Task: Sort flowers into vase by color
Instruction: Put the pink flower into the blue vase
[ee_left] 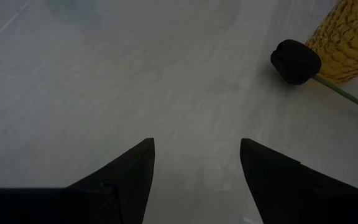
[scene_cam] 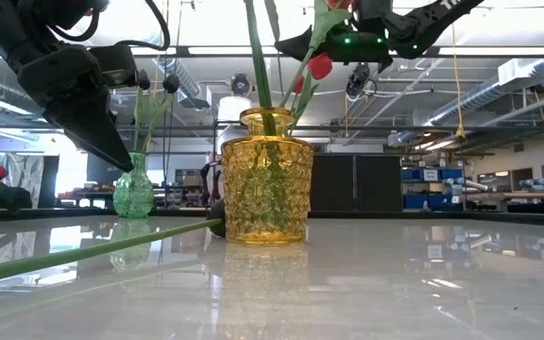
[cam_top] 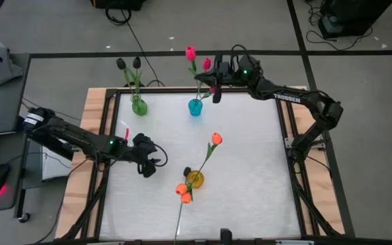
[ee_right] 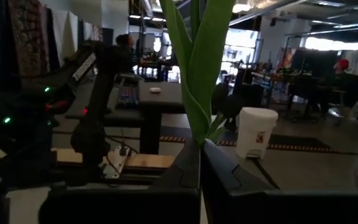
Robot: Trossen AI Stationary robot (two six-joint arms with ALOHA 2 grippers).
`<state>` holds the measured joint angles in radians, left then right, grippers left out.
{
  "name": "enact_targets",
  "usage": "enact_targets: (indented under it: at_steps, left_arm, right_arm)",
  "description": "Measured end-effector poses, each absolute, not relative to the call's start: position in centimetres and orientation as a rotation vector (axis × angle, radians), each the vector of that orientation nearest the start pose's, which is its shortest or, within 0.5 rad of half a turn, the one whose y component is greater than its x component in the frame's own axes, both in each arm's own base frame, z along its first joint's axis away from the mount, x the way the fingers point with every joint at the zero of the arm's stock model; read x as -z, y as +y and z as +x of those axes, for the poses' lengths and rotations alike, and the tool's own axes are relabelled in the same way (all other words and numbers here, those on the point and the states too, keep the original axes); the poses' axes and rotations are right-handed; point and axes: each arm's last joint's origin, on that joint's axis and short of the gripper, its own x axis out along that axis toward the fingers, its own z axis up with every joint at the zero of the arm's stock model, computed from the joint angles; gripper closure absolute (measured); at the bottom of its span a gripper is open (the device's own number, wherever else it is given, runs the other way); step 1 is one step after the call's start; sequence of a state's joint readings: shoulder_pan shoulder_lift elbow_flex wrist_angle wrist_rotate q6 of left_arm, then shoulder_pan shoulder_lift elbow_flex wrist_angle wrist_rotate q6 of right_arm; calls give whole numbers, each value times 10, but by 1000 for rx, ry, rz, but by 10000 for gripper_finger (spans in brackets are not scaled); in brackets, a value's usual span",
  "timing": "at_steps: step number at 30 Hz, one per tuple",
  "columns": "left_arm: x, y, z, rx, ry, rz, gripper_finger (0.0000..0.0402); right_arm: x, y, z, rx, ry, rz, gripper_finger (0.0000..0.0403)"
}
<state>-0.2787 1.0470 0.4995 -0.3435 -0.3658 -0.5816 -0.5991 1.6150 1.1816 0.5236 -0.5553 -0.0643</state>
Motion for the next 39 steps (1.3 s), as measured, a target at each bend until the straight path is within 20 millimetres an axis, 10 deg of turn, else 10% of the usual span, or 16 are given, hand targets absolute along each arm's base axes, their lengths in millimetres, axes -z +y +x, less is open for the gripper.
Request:
enact_targets:
  at_steps: [39]
  left_arm:
    - [-182,-42,184,-319,783,-265,159]
  right_arm:
    - [-314,-176,318,-85,-177,-106,395]
